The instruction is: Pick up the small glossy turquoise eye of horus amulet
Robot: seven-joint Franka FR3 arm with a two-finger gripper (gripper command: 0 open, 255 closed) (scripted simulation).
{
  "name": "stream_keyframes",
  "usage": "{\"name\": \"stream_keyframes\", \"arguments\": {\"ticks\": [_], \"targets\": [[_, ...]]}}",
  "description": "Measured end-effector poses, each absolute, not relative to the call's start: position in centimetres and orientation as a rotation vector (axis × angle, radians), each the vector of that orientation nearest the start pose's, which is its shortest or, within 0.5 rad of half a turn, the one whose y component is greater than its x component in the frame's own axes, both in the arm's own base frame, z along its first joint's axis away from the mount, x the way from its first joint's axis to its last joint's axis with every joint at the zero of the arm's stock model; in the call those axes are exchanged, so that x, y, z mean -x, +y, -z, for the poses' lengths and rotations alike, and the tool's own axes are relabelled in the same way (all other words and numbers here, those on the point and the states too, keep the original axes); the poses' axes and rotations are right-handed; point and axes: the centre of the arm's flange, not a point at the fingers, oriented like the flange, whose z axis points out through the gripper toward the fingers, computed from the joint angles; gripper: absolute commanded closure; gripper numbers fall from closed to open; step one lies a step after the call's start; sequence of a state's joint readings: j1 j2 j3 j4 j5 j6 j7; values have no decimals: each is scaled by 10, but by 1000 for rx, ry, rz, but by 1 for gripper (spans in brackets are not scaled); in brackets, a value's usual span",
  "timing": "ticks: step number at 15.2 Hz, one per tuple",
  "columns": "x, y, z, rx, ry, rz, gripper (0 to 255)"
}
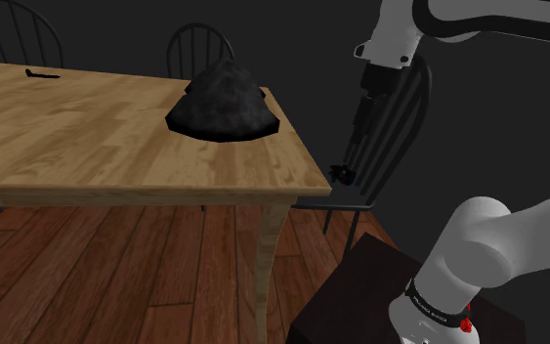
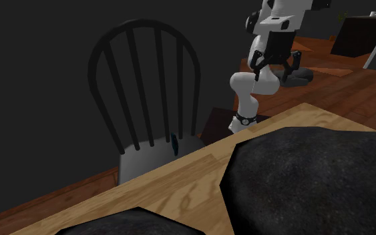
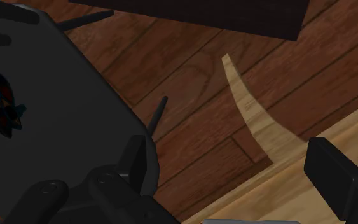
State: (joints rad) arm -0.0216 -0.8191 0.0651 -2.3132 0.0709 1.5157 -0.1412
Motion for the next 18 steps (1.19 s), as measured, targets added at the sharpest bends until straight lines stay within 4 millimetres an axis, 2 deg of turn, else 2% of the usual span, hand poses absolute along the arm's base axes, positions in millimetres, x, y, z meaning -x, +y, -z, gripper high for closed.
{"name": "stream_keyframes", "arguments": {"ticks": [1,4,6,13,18], "targets": [[-292,28,-615,3108,-264,34,0],[-299,7,-600,3108,-308,30,0],[-301,-11,-585,3108,-350,26,0],[-325,-85,-534,3101,-504,14,0],[-346,-131,-498,3091,-617,5,0]]}}
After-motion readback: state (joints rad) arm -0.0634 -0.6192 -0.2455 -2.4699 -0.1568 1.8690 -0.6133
